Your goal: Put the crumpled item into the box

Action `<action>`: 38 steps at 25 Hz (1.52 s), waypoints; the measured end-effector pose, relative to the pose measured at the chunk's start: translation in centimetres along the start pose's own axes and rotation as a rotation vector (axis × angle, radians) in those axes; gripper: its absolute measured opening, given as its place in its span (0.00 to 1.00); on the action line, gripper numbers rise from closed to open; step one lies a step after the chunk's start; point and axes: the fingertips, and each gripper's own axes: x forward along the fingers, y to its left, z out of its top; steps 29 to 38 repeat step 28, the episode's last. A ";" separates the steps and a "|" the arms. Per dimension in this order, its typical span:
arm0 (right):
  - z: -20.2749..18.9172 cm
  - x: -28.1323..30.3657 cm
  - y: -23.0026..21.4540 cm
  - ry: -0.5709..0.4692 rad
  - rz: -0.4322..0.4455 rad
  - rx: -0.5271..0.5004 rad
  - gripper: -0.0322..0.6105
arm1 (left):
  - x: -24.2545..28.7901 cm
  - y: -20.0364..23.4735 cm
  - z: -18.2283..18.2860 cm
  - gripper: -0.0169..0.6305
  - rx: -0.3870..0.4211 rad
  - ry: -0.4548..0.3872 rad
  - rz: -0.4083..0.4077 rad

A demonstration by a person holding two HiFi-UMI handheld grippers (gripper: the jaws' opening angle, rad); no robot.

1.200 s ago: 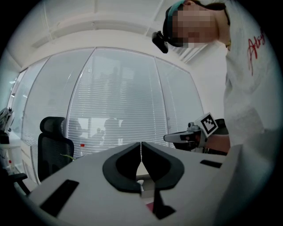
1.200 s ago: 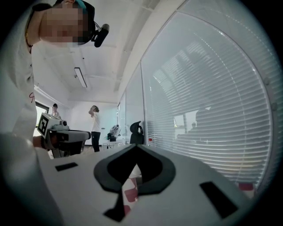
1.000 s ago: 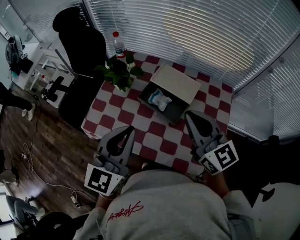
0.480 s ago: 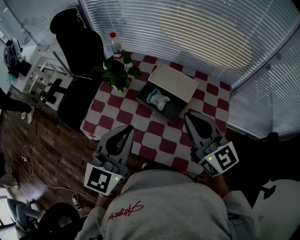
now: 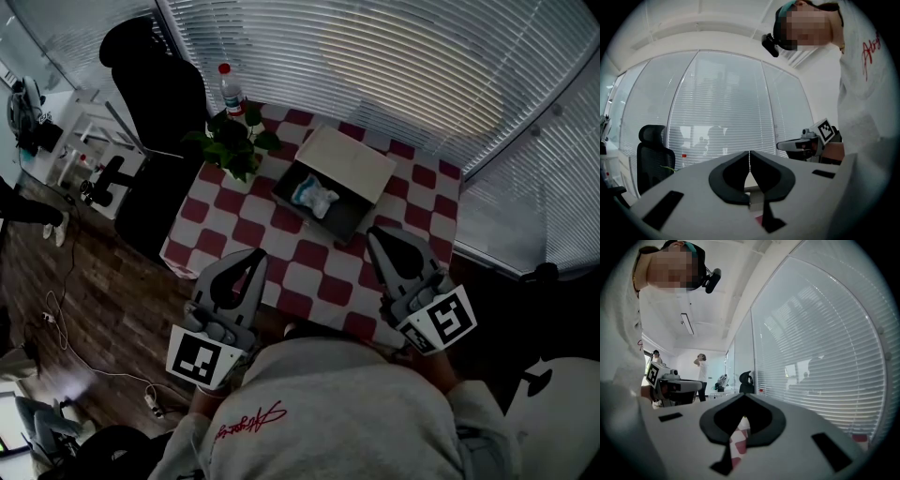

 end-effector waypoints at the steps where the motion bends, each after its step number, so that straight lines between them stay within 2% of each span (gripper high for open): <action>1: 0.0 0.0 0.0 0.002 0.003 -0.003 0.07 | 0.0 0.0 0.0 0.06 0.001 0.001 0.000; 10: -0.2 0.0 -0.1 0.005 0.009 -0.019 0.07 | 0.3 -0.1 0.2 0.06 0.014 -0.021 0.000; 38: -0.1 -0.5 -0.8 -0.001 0.010 -0.013 0.07 | 1.2 -0.7 -0.2 0.06 0.002 0.003 0.002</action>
